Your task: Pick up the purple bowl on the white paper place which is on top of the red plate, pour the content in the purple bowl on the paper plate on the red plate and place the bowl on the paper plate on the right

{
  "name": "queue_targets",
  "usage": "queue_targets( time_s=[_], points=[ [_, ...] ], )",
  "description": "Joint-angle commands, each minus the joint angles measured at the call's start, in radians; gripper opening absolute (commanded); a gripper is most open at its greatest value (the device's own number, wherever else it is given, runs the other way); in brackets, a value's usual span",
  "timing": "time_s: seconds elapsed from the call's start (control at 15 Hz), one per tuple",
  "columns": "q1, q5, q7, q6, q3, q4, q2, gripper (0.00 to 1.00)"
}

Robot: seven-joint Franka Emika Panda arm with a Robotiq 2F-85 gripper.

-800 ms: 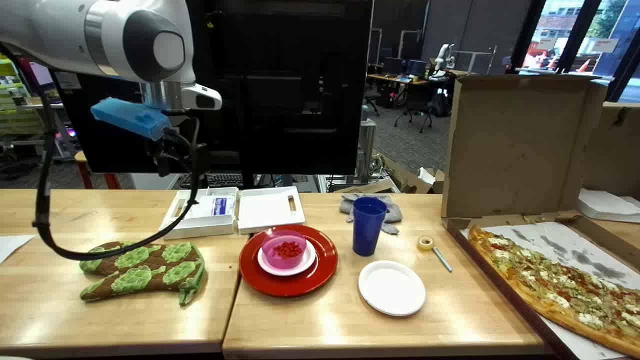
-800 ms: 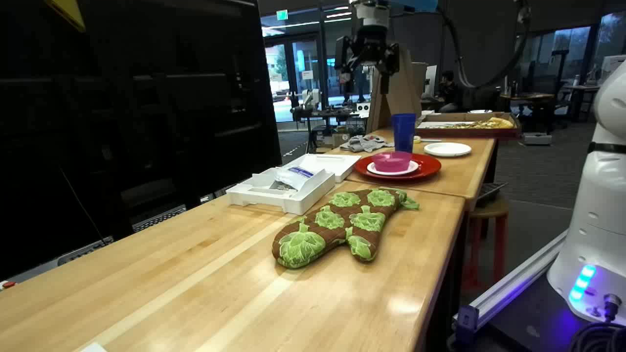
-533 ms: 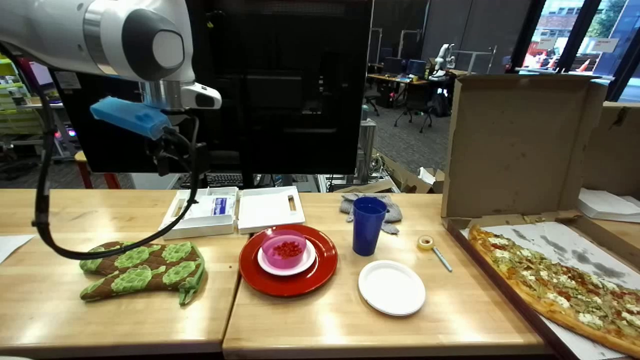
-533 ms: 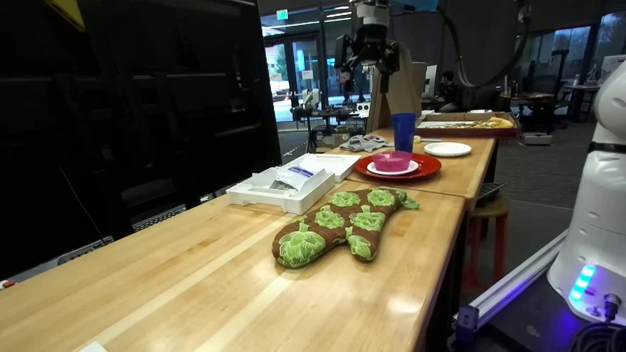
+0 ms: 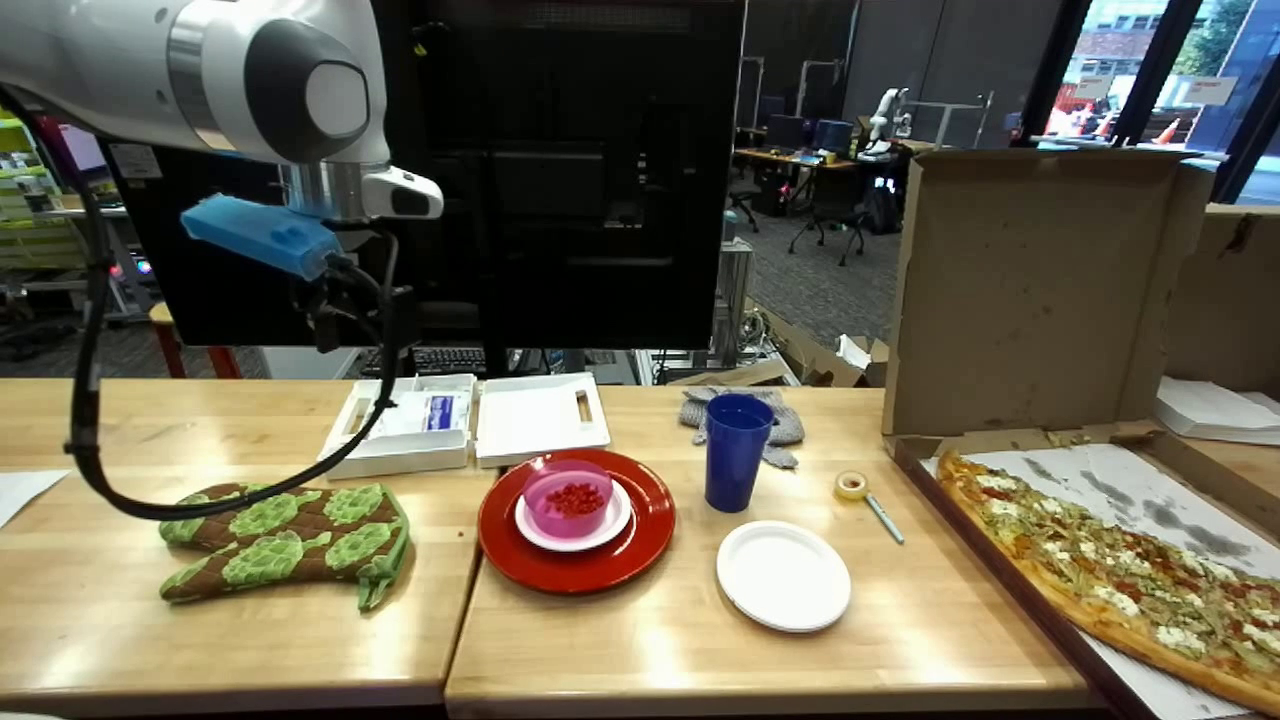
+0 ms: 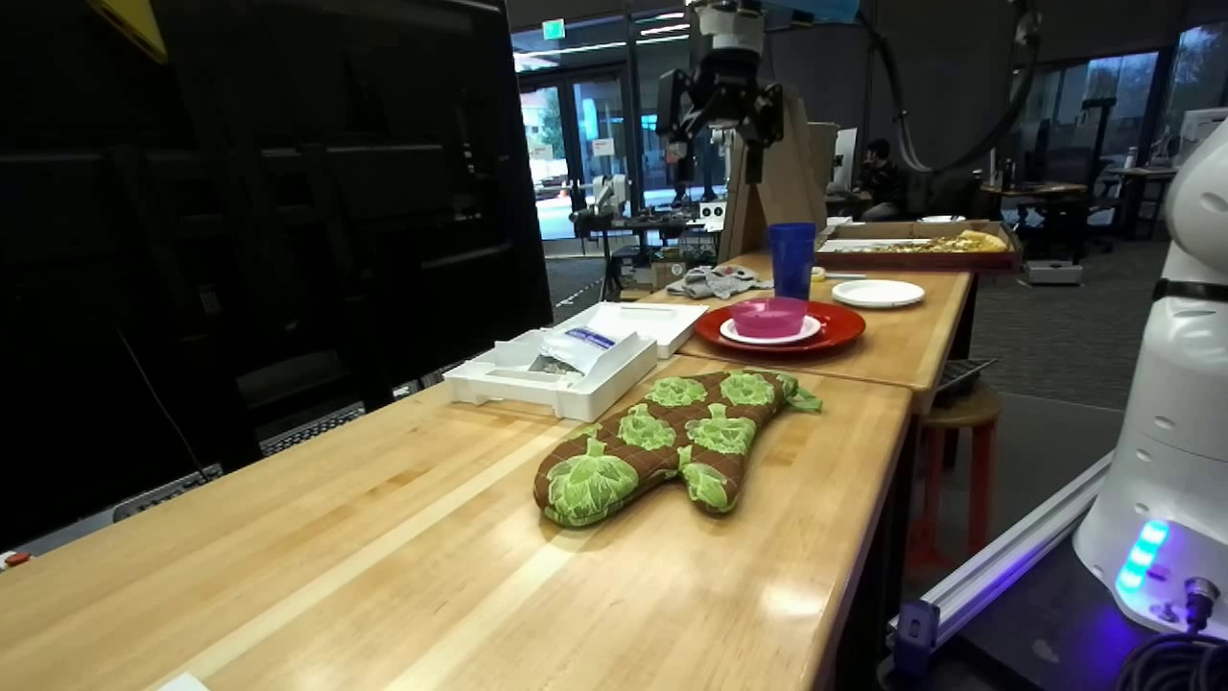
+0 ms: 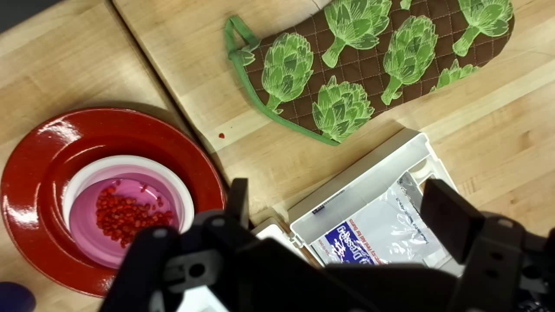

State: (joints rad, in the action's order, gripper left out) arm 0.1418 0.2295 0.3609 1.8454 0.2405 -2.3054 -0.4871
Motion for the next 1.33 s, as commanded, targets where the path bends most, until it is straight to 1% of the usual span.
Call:
queue_targets(
  time_s=[0.0,0.33,0.6,0.73,0.93,1.27],
  points=[
    [0.001,-0.001,0.001,-0.003,-0.001,0.002,0.001,1.00],
    [0.001,-0.001,0.001,-0.003,-0.001,0.002,0.001,1.00],
    [-0.001,-0.048,-0.008,0.005,0.017,0.005,0.013,1.00],
    [-0.016,-0.097,0.039,0.033,0.037,0.001,0.031,1.00],
    [-0.022,-0.137,0.087,0.070,0.046,-0.005,0.066,1.00],
    [-0.036,-0.149,0.181,0.119,0.035,-0.010,0.128,1.00]
  ],
)
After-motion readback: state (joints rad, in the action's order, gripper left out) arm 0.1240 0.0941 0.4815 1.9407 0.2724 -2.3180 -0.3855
